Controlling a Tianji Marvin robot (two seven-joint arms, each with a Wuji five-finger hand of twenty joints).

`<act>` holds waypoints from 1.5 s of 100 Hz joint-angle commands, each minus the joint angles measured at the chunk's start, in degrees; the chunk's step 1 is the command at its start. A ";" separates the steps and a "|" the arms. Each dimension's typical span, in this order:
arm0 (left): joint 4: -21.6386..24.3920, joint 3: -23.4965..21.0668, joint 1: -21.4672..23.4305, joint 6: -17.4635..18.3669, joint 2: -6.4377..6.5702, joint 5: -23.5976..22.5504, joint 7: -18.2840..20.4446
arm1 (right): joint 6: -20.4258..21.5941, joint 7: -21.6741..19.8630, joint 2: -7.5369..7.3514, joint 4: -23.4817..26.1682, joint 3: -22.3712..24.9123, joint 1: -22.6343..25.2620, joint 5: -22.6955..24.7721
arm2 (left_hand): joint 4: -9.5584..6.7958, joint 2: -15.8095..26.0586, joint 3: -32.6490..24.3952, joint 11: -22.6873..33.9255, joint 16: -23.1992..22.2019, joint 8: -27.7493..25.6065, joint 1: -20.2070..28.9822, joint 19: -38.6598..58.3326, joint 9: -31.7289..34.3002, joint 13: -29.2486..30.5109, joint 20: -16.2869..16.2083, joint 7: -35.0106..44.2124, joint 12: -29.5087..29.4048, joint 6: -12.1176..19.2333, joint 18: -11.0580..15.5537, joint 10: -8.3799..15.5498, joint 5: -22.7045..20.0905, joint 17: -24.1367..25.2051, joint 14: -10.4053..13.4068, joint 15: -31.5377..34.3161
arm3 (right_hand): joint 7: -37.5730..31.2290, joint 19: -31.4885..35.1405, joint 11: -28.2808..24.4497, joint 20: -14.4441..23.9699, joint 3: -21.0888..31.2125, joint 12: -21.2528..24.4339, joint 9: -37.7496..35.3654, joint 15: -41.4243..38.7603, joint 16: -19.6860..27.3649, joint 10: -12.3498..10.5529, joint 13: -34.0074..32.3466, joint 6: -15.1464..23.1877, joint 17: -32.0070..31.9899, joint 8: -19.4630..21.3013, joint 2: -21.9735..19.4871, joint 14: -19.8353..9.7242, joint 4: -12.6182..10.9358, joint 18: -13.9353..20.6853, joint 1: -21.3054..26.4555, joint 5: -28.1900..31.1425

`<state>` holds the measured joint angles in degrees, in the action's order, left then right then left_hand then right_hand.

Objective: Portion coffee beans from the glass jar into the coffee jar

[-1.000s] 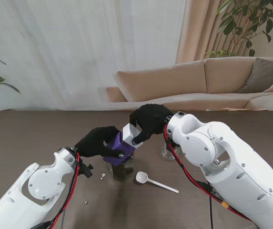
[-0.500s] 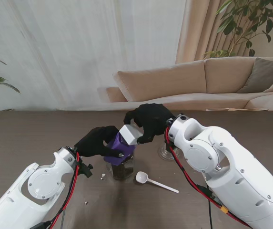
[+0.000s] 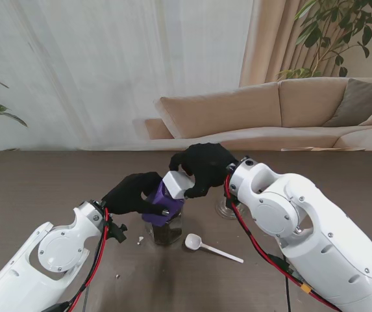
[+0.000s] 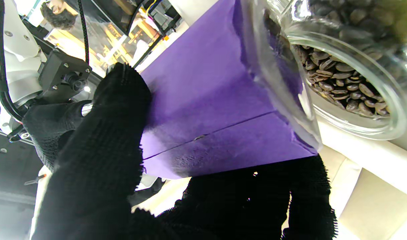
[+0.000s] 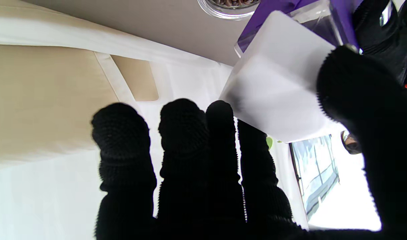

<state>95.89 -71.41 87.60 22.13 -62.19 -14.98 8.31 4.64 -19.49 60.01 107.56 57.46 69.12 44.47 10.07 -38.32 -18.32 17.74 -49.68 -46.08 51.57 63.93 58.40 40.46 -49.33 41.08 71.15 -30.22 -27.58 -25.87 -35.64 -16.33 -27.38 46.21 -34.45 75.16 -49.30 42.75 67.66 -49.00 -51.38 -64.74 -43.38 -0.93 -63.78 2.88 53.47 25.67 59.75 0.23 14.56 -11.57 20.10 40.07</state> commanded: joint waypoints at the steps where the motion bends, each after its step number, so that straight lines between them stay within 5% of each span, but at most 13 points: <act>1: 0.60 0.03 -0.10 0.29 -0.45 0.11 0.25 | -1.18 -1.80 0.00 0.27 -0.64 0.16 -0.03 | -3.46 7.60 -22.12 3.86 -1.03 -4.47 10.19 2.57 4.31 1.54 -1.74 21.51 1.64 2.55 4.16 4.67 -5.16 1.52 -1.58 -0.21 | -8.55 1.36 -1.14 -0.76 2.13 0.65 1.02 -1.51 -0.54 -0.12 -0.17 4.32 -21.36 1.62 -6.45 -0.14 -2.88 0.31 -1.39 6.62; 52: 0.29 0.44 -0.15 0.71 -0.94 0.14 -1.73 | -10.73 -2.20 0.40 0.64 -2.61 -0.19 -0.15 | -3.39 7.49 -22.39 3.87 -1.01 -4.44 10.15 2.62 4.42 1.72 -1.72 21.53 1.57 2.45 3.94 4.67 -5.32 1.33 -1.71 -0.22 | -15.22 2.22 -1.94 -0.28 -7.03 0.42 -1.06 -2.68 0.11 2.30 -2.37 0.42 -20.57 8.71 -19.59 0.57 -4.59 -1.44 -6.78 16.73; 93: 0.28 0.70 0.52 -0.08 -1.58 1.73 -3.61 | -11.61 -0.30 0.78 0.78 -2.48 0.45 -0.91 | -3.36 7.47 -22.53 3.89 -0.97 -4.41 10.27 2.57 4.43 1.77 -1.65 21.49 1.66 2.36 3.75 4.64 -5.21 1.20 -1.72 -0.26 | -14.28 2.49 -1.42 -0.61 -8.93 0.80 -0.20 -2.24 0.51 2.49 -1.95 0.74 -20.82 9.36 -20.82 0.87 -5.07 -1.47 -7.33 16.72; 115: 0.33 0.67 0.59 -0.13 -1.61 1.74 -3.74 | -10.72 -0.72 0.67 0.94 -1.97 0.40 -0.96 | -3.35 7.46 -22.55 3.88 -0.99 -4.45 10.21 2.55 4.43 1.77 -1.63 21.52 1.64 2.43 3.76 4.62 -5.19 1.21 -1.66 -0.24 | -5.97 1.18 -0.36 -0.66 -10.98 0.97 7.87 -0.54 0.58 2.47 2.99 -0.18 -23.77 7.01 -19.88 1.65 -4.91 -1.31 -9.41 0.63; 123: 0.46 0.60 0.74 -0.23 -1.61 1.72 -3.75 | -10.37 -2.71 0.33 1.49 -1.19 0.22 -2.11 | -3.33 7.47 -22.54 3.87 -0.99 -4.46 10.18 2.52 4.41 1.72 -1.62 21.54 1.63 2.41 3.80 4.63 -5.25 1.29 -1.69 -0.25 | -0.09 -0.28 1.19 -0.22 -12.39 2.69 11.29 0.73 0.40 2.52 5.83 -1.20 -25.68 3.02 -20.39 2.71 -5.06 -1.63 -9.80 -6.99; 150: 1.09 0.00 1.37 -0.12 -1.49 1.37 -3.59 | -10.30 -11.47 -1.17 2.29 0.73 -2.34 -4.38 | -3.32 7.49 -22.53 3.87 -1.00 -4.46 10.20 2.55 4.38 1.68 -1.63 21.53 1.69 2.41 3.80 4.63 -5.24 1.28 -1.69 -0.26 | 2.93 -3.97 5.26 1.66 -14.72 8.13 18.31 3.67 -0.22 3.47 11.51 -5.68 -29.42 -5.73 -20.63 3.90 -5.19 -1.52 -10.06 -15.67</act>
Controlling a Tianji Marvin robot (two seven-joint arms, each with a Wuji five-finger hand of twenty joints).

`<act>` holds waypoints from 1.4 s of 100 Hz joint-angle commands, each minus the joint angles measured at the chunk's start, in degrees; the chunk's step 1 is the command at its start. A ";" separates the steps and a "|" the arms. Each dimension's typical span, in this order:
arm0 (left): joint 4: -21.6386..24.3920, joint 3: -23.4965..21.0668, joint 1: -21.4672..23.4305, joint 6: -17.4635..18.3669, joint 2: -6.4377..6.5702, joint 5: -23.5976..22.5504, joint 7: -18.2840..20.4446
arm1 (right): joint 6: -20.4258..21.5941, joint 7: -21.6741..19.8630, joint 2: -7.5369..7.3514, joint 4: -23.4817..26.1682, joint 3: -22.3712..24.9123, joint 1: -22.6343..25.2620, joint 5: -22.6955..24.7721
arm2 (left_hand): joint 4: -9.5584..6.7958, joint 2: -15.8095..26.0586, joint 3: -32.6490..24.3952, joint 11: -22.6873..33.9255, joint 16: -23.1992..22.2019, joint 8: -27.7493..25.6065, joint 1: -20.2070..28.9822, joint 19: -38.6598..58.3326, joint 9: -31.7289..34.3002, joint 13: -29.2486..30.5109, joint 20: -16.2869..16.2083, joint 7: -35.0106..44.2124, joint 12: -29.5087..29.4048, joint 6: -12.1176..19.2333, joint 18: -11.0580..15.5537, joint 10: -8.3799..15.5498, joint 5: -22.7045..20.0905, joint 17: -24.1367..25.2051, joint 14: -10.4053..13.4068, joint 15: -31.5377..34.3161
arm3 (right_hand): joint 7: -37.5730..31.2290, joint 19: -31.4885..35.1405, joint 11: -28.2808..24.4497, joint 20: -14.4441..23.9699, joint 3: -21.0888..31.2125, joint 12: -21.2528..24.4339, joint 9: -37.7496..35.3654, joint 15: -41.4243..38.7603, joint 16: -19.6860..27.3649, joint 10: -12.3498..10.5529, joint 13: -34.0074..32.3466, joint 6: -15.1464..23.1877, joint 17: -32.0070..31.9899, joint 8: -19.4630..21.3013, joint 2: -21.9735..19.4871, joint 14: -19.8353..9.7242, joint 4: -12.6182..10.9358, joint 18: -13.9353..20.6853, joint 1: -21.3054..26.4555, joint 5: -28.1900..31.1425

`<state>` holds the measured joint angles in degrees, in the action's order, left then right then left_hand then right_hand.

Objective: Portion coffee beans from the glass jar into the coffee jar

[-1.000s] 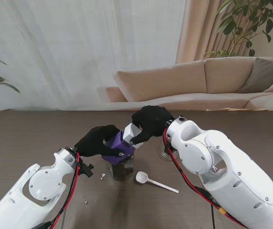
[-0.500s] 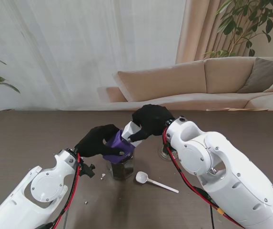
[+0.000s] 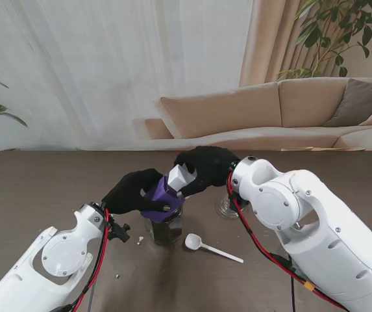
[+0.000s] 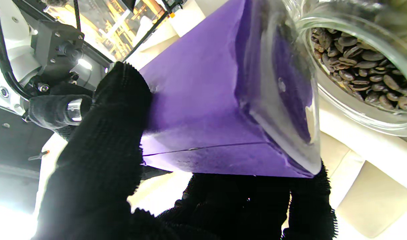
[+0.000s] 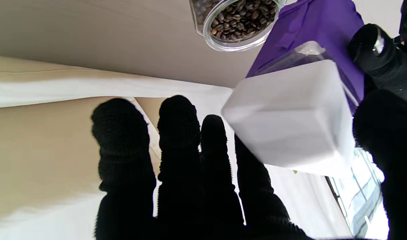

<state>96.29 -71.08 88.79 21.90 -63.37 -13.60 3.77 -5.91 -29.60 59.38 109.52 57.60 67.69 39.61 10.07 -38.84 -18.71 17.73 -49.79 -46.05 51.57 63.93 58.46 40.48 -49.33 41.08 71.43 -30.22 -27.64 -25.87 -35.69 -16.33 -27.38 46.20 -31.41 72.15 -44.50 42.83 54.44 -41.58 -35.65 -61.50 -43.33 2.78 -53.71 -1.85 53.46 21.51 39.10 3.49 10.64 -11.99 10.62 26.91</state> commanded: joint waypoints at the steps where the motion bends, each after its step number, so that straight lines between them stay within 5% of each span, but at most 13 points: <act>1: 0.70 -0.35 0.19 0.13 -0.31 -0.02 0.95 | 0.24 -1.57 -0.58 0.32 0.64 -1.00 0.47 | -3.33 7.98 -22.14 3.89 -0.89 -4.50 10.21 2.55 4.33 1.68 -1.63 21.56 1.40 2.42 3.86 4.64 -5.21 1.28 -1.69 -0.24 | -0.09 -1.00 0.47 1.57 -1.46 0.72 2.73 0.50 -0.24 -0.19 1.57 -1.16 -29.44 -1.61 0.01 0.60 -1.27 -1.07 -0.61 -2.69; 30: 0.32 -0.27 -0.10 0.51 -0.28 0.07 1.07 | 0.25 -3.21 -0.93 -0.39 1.29 -1.32 -1.00 | -3.31 7.93 -22.18 3.88 -0.90 -4.52 10.11 2.57 4.36 1.71 -1.63 21.56 1.36 2.47 3.91 4.58 -5.23 1.27 -1.75 -0.24 | -2.36 -1.27 -0.03 1.73 -0.51 0.84 2.33 0.46 -0.22 0.93 1.51 -2.92 -29.54 -1.90 0.55 0.86 -1.13 -1.16 -0.48 -0.38; 61: 0.12 -0.36 -0.27 0.78 -0.21 0.03 1.34 | 0.88 -3.75 -1.04 -0.92 0.63 -1.69 -1.18 | -3.26 7.92 -22.24 3.91 -0.92 -4.54 9.99 2.57 4.41 1.75 -1.62 21.66 1.33 2.53 3.88 4.66 -5.27 1.29 -1.67 -0.21 | -7.22 -1.05 -0.50 1.77 1.19 0.79 -1.42 0.18 -0.04 1.80 -0.66 -0.51 -28.35 -0.09 1.16 0.18 -1.29 -1.17 2.10 10.66; 81: 0.04 -0.32 -0.28 0.84 -0.25 0.03 1.19 | 1.53 0.22 -0.37 -1.06 0.38 -0.52 -0.10 | -3.25 7.93 -22.30 3.91 -0.92 -4.51 10.07 2.59 4.38 1.72 -1.63 21.65 1.31 2.57 3.91 4.66 -5.24 1.31 -1.66 -0.21 | -12.48 0.58 -1.42 1.04 9.01 0.18 -6.90 -1.02 0.23 1.07 -4.97 4.29 -25.48 5.64 5.76 -0.97 -0.43 -1.27 6.34 18.42; 115: 0.15 -0.47 -0.09 1.01 -0.32 0.04 0.85 | 2.67 6.11 0.62 -1.62 0.10 1.08 1.75 | -3.25 7.95 -22.28 3.92 -0.92 -4.47 10.12 2.61 4.36 1.69 -1.63 21.59 1.32 2.47 3.85 4.59 -5.20 1.27 -1.74 -0.21 | -15.97 2.28 -2.71 -0.16 17.63 -1.03 -12.15 -2.34 0.17 -1.77 -9.04 8.44 -22.70 11.98 20.92 -2.43 0.63 -0.90 14.01 19.32; 140: 0.12 -0.45 -0.17 1.00 -0.29 0.03 0.95 | 2.68 7.57 0.89 -1.76 -0.28 1.50 1.44 | -3.24 7.94 -22.20 3.91 -0.91 -4.45 10.10 2.61 4.33 1.68 -1.64 21.56 1.30 2.42 3.84 4.56 -5.21 1.32 -1.80 -0.24 | -17.64 2.84 -3.32 -0.31 17.62 -1.52 -14.06 -2.71 0.04 -2.11 -9.86 7.71 -22.36 13.61 21.17 -2.18 1.33 -1.03 10.97 19.60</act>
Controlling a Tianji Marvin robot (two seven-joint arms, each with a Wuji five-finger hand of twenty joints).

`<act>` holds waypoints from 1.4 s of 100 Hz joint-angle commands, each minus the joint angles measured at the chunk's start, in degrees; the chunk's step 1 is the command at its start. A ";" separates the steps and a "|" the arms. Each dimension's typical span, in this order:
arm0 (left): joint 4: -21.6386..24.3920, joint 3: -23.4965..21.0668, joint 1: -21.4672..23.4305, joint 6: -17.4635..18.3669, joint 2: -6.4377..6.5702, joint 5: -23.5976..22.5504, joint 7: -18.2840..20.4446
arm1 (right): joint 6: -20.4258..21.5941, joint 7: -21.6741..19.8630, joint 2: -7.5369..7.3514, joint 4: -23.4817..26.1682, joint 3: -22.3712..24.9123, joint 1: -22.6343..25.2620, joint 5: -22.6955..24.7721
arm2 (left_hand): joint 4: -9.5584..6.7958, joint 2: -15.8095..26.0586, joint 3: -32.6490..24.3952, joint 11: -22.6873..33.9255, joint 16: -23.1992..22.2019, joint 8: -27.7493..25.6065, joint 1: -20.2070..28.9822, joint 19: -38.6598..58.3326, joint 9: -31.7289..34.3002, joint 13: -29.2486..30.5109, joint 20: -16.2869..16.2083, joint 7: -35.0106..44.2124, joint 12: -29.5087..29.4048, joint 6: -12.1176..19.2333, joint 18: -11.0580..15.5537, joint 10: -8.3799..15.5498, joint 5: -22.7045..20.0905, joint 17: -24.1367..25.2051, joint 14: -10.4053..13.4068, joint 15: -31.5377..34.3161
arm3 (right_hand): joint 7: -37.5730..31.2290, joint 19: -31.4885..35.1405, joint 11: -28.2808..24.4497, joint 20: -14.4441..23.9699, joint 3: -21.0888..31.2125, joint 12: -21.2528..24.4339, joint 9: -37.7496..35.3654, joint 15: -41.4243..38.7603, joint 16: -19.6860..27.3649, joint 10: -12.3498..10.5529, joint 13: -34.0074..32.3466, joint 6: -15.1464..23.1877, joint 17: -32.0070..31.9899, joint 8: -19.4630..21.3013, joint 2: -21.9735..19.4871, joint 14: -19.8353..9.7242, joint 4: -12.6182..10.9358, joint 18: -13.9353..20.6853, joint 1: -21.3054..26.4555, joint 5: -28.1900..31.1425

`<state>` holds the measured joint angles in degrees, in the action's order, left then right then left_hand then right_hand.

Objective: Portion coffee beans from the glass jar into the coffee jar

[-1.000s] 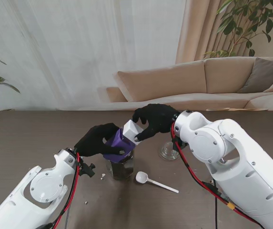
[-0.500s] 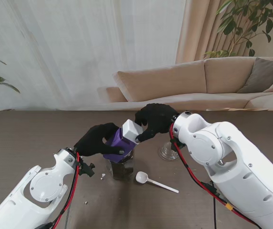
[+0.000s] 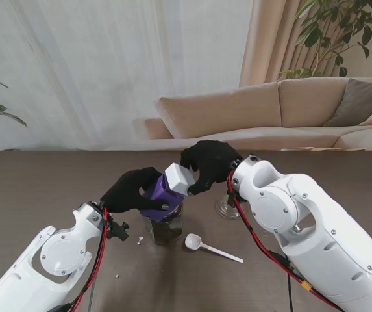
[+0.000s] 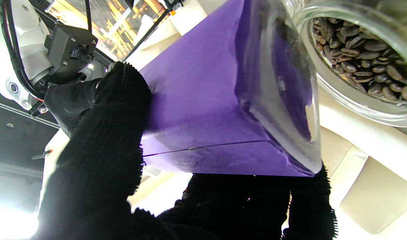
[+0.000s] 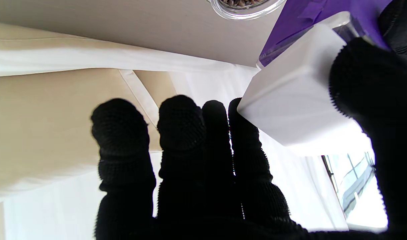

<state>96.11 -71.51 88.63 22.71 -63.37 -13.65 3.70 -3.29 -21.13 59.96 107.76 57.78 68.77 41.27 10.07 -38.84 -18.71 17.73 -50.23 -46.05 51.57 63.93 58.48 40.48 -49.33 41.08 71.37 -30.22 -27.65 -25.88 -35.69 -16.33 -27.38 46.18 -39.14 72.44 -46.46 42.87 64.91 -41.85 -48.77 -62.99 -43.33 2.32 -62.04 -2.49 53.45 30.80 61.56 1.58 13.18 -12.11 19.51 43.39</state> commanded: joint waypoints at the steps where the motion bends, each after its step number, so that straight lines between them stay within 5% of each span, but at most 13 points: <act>1: 0.29 -0.03 -0.02 0.19 -0.29 0.08 1.02 | 0.02 -0.88 0.32 0.01 -0.49 0.43 -0.26 | -3.25 7.94 -22.22 3.90 -0.48 -4.45 10.13 2.60 4.30 1.65 -1.63 21.56 1.37 2.43 3.85 4.55 -5.22 1.32 -1.80 -0.22 | -10.05 2.59 -1.48 -0.34 7.06 -1.34 -0.95 -1.30 0.00 -1.65 -1.55 8.40 -22.36 4.42 -1.50 -0.28 -1.17 -0.89 1.83 3.14; 60: 0.22 0.01 -0.01 0.21 -0.37 -0.03 0.68 | -3.11 -1.23 0.30 1.43 -0.76 1.71 -0.24 | -3.22 7.87 -22.28 3.93 -0.49 -4.51 10.07 2.62 4.40 1.69 -1.66 21.60 1.34 2.46 3.79 4.53 -5.29 1.33 -1.80 -0.20 | -12.88 2.67 -1.05 0.11 -4.19 -2.32 -1.00 -1.54 0.27 -0.64 -0.75 6.51 -23.97 7.43 -16.01 0.63 -2.78 -1.95 -9.48 4.91; 88: 0.54 -0.18 0.32 -0.15 -0.31 -0.15 0.87 | -2.80 -5.59 -0.47 2.27 0.53 0.87 -1.46 | -3.22 7.86 -22.28 3.92 -0.49 -4.50 10.05 2.60 4.35 1.69 -1.65 21.56 1.38 2.48 3.86 4.58 -5.26 1.37 -1.71 -0.19 | 2.73 0.15 0.60 0.91 -9.09 -1.54 6.10 0.17 -0.29 -0.75 3.87 1.49 -27.43 -0.67 -19.59 1.82 -3.65 -2.17 -10.20 -8.41; 115: 0.60 -0.25 0.36 -0.18 -0.29 -0.08 0.96 | -3.11 -9.24 -1.10 2.14 1.48 -0.30 -5.25 | -3.22 7.92 -22.25 3.89 -0.49 -4.48 10.07 2.61 4.29 1.64 -1.66 21.56 1.38 2.48 3.84 4.56 -5.26 1.35 -1.72 -0.21 | 5.29 -1.20 1.34 1.49 -11.03 -0.87 9.56 0.85 -0.52 -0.07 7.00 0.46 -29.49 -4.00 -21.37 2.77 -3.79 -2.08 -10.03 -10.94; 140: 0.63 -0.24 0.35 -0.23 -0.24 0.03 1.21 | -3.76 -9.44 -1.03 1.12 0.84 -1.78 -6.02 | -3.25 7.92 -22.24 3.88 -0.49 -4.43 10.13 2.57 4.31 1.66 -1.64 21.52 1.38 2.45 3.87 4.54 -5.27 1.39 -1.81 -0.20 | 4.78 -1.43 1.10 2.51 -19.63 -0.41 9.97 0.68 -0.67 0.77 7.45 0.27 -29.40 -6.41 -29.10 2.92 -5.40 -1.76 -7.53 -10.64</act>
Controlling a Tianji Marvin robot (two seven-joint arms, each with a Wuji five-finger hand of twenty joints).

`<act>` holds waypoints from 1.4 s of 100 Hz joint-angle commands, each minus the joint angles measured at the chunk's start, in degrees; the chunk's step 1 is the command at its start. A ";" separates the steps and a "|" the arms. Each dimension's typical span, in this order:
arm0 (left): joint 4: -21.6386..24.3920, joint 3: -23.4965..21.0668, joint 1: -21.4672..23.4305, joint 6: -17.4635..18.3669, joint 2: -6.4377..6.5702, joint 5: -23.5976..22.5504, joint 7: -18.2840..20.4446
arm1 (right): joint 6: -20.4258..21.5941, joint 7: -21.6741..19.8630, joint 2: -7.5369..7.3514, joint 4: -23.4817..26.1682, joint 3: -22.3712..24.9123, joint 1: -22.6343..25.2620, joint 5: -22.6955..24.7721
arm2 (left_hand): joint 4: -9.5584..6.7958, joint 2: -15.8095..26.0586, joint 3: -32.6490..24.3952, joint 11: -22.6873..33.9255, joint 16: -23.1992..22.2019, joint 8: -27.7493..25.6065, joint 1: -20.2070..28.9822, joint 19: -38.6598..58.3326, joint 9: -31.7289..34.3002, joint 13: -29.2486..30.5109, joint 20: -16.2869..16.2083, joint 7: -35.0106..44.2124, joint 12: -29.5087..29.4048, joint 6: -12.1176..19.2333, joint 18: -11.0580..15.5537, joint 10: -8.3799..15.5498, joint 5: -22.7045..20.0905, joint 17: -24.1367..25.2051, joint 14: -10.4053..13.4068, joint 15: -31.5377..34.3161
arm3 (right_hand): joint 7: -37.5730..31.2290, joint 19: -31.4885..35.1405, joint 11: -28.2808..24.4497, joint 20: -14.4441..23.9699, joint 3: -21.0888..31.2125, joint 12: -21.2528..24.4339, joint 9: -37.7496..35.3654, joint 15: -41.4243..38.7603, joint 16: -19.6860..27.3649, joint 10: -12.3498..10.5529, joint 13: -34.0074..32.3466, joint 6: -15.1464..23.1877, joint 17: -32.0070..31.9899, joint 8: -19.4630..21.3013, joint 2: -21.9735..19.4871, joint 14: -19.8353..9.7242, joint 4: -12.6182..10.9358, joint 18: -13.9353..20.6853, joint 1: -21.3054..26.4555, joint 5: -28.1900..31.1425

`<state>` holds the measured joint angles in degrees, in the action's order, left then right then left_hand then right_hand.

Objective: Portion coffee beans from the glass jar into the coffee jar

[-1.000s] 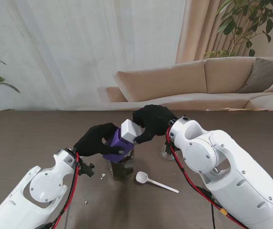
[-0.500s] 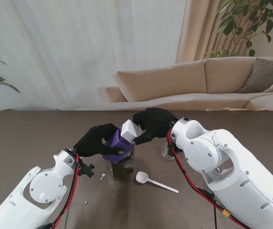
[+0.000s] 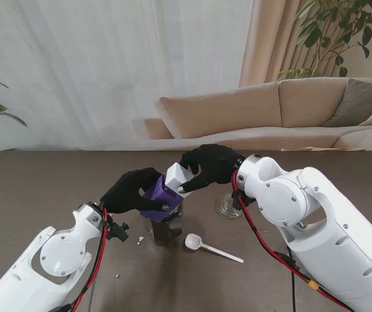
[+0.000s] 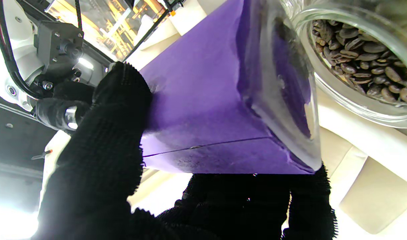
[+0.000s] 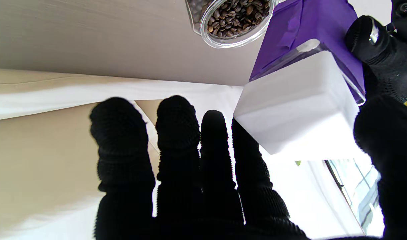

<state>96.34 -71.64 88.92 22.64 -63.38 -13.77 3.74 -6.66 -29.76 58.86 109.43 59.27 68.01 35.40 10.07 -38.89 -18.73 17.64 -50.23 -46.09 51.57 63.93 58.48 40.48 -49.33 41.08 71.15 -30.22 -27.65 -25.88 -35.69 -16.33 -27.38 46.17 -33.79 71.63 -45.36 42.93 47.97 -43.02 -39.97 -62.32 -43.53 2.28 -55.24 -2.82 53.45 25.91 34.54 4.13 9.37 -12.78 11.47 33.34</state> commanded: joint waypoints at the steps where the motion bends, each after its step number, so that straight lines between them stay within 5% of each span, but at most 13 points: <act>1: 0.40 -0.10 0.06 -0.15 -0.23 0.14 1.18 | -0.43 -0.82 0.07 -0.64 -0.74 -1.12 -0.27 | -3.25 7.98 -22.21 3.96 -0.49 -4.39 10.11 2.57 4.30 1.66 -1.64 21.52 1.60 2.45 3.86 4.52 -5.27 1.39 -1.81 -0.19 | -0.75 -0.60 -0.04 2.46 -3.89 0.75 1.12 -0.02 -0.47 0.84 0.67 0.69 -29.40 -1.57 -2.59 0.37 -1.81 -1.12 1.03 -0.36; 8: 0.39 -0.14 0.05 -0.10 -0.21 0.11 1.23 | -0.82 -0.65 0.17 -1.15 -1.34 -1.65 -1.17 | -3.25 7.92 -22.21 3.99 -0.49 -4.42 10.13 2.56 4.37 1.63 -1.65 21.54 1.61 2.49 3.79 4.50 -5.24 1.41 -1.80 -0.21 | -3.28 -0.35 -0.35 2.52 -11.42 0.70 0.12 -0.27 -0.39 1.17 0.41 2.44 -29.32 -0.89 -5.91 0.32 -3.61 -1.14 2.98 3.59; 14: 0.42 -0.18 0.06 -0.09 -0.20 0.11 1.25 | -0.77 -0.38 0.24 -1.57 -1.77 -1.94 -1.42 | -3.25 7.96 -22.19 3.97 -0.49 -4.43 10.14 2.56 4.31 1.63 -1.65 21.56 1.61 2.44 3.78 4.60 -5.29 1.41 -1.79 -0.21 | -4.90 -0.15 -0.65 2.51 -12.06 0.63 -1.02 -0.45 -0.36 1.17 -0.26 4.36 -28.82 -0.27 -5.30 0.09 -4.28 -1.04 3.93 7.29; 20: 0.45 -0.25 0.07 -0.06 -0.17 0.06 1.33 | -0.46 0.21 0.36 -1.96 -2.07 -2.07 -1.47 | -3.27 7.98 -22.21 4.00 -0.49 -4.43 10.15 2.58 4.39 1.69 -1.66 21.54 1.61 2.45 3.79 4.56 -5.25 1.36 -1.79 -0.19 | -7.29 0.10 -0.79 2.28 -9.98 0.68 -3.18 -0.48 -0.10 0.92 -1.37 6.16 -28.13 1.20 -5.02 -0.08 -4.89 -1.11 5.48 11.19; 28: 0.46 -0.31 0.10 0.01 -0.16 0.05 1.38 | -0.43 0.51 0.43 -2.19 -2.27 -2.09 -1.79 | -3.27 7.96 -22.21 3.95 -0.49 -4.46 10.17 2.57 4.33 1.63 -1.66 21.56 1.58 2.39 3.84 4.51 -5.31 1.39 -1.86 -0.23 | -9.47 0.70 -0.67 1.68 3.17 0.57 -5.40 -0.59 0.19 0.75 -2.45 7.14 -27.48 3.97 -4.07 -0.17 -2.75 -1.17 3.08 15.80; 37: 0.46 -0.36 0.15 0.10 -0.16 -0.04 1.33 | -0.57 0.63 0.45 -2.19 -2.27 -1.99 -1.92 | -3.27 7.94 -22.22 3.97 -0.49 -4.46 10.16 2.56 4.32 1.69 -1.66 21.52 1.62 2.43 3.82 4.57 -5.26 1.40 -1.81 -0.21 | -11.66 1.02 -0.66 1.40 8.61 0.61 -7.90 -0.72 0.32 0.67 -3.64 7.68 -27.08 5.51 -5.27 -0.01 -1.79 -1.36 1.82 21.21; 92: 0.30 -0.17 0.12 0.26 -0.23 -0.02 1.05 | -1.67 5.09 1.23 -2.48 -4.36 -0.47 2.50 | -3.27 7.94 -22.24 3.99 -0.50 -4.45 10.14 2.61 4.36 1.68 -1.67 21.52 1.63 2.51 3.87 4.59 -5.22 1.33 -1.75 -0.22 | -14.23 3.73 -0.16 0.36 7.12 0.88 -18.97 -1.15 1.03 -0.46 -10.53 6.00 -22.79 7.92 -12.57 0.50 -2.03 -1.87 -2.27 32.28; 110: 0.44 -0.21 0.32 0.18 -0.25 -0.03 0.95 | -1.33 6.55 1.44 -2.55 -4.59 -0.10 4.92 | -3.25 7.97 -22.23 3.98 -0.50 -4.44 10.11 2.58 4.34 1.67 -1.66 21.54 1.63 2.51 3.90 4.63 -5.22 1.34 -1.70 -0.20 | -12.78 4.23 0.91 0.00 5.10 1.05 -18.72 -0.73 1.21 -0.31 -10.76 5.97 -22.46 7.66 -13.96 0.37 -1.63 -1.60 -4.40 31.08; 120: 0.51 -0.28 0.45 0.22 -0.26 -0.08 0.84 | -1.40 5.89 1.29 -2.22 -4.29 0.00 5.00 | -3.25 7.97 -22.22 4.00 -0.50 -4.47 10.12 2.58 4.34 1.63 -1.66 21.57 1.65 2.50 3.90 4.68 -5.21 1.34 -1.72 -0.22 | -7.73 3.80 2.46 -0.53 -1.93 1.15 -13.89 0.05 0.95 0.49 -8.04 5.70 -23.98 6.97 -13.52 0.50 -2.19 -1.48 -5.02 24.34; 140: 0.64 -0.34 0.67 0.11 -0.31 -0.15 0.59 | -1.56 5.51 1.19 -1.14 -3.13 0.78 5.55 | -3.25 7.96 -22.21 3.97 -0.50 -4.45 10.14 2.58 4.36 1.63 -1.66 21.55 1.64 2.43 3.87 4.59 -5.24 1.35 -1.72 -0.21 | -11.88 -0.09 2.87 -0.75 -10.38 2.05 -2.52 11.98 4.93 0.67 2.54 4.53 -28.79 11.83 -13.11 4.39 -3.90 -1.70 -5.86 13.27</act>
<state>96.11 -71.93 89.52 22.66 -63.33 -14.01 3.59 -8.23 -23.41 60.05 107.61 55.93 67.97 40.75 10.08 -38.95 -18.75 17.64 -50.24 -46.07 51.57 63.93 58.50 40.48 -49.34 41.08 71.34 -30.13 -27.67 -25.88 -35.69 -16.33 -27.39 46.17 -44.47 72.50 -42.49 42.97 38.85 -41.67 -45.36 -51.81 -39.35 4.27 -54.97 -2.06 53.45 36.55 23.01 7.39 7.76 -13.48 4.60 50.20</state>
